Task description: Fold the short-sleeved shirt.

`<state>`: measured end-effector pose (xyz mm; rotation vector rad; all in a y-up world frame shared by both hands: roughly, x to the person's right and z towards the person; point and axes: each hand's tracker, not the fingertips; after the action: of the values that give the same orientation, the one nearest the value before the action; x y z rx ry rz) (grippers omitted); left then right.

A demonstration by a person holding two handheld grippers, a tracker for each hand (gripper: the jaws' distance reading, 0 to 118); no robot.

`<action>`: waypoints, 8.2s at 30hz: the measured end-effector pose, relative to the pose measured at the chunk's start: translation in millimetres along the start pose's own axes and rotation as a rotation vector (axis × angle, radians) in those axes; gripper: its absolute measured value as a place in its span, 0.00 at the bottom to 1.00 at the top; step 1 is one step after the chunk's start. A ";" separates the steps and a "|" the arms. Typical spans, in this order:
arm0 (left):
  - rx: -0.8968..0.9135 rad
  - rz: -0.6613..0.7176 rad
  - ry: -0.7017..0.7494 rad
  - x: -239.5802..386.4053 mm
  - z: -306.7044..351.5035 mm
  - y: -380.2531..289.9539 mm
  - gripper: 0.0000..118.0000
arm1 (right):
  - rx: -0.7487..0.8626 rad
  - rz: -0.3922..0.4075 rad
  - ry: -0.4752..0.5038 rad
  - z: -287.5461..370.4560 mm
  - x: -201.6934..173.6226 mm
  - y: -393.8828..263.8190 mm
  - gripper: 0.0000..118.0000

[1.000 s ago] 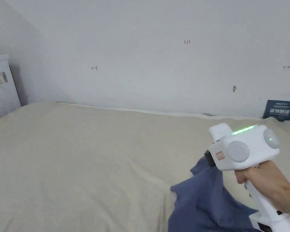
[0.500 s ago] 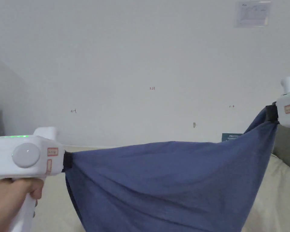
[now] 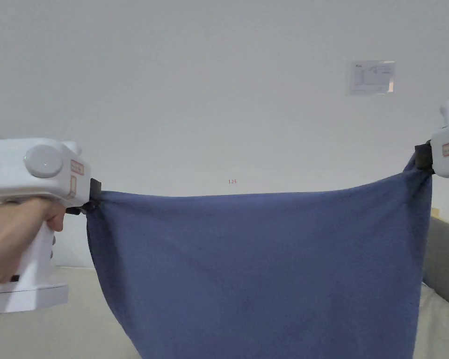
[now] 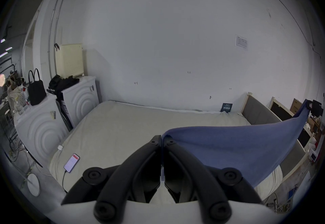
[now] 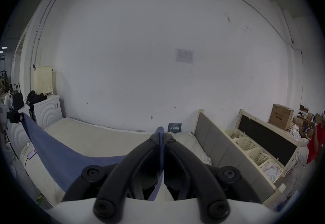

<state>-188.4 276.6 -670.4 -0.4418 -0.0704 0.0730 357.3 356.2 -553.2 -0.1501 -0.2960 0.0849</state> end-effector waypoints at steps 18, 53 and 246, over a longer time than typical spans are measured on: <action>0.070 -0.076 0.168 27.5 -80.0 137.3 0.00 | -0.003 0.074 -0.072 -117.0 -33.6 60.5 0.04; -0.214 -0.057 0.180 49.3 -384.8 -39.8 0.00 | -0.376 -0.013 0.051 -337.0 -83.3 -188.4 0.04; -0.713 0.009 0.058 -53.0 -242.9 -339.2 1.00 | -0.880 -0.072 0.140 -111.8 -39.9 -466.4 0.00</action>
<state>-201.9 -136.8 -746.5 -1.1566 -0.0356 0.0422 381.0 -122.6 -595.8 -1.0136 -0.1815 -0.1337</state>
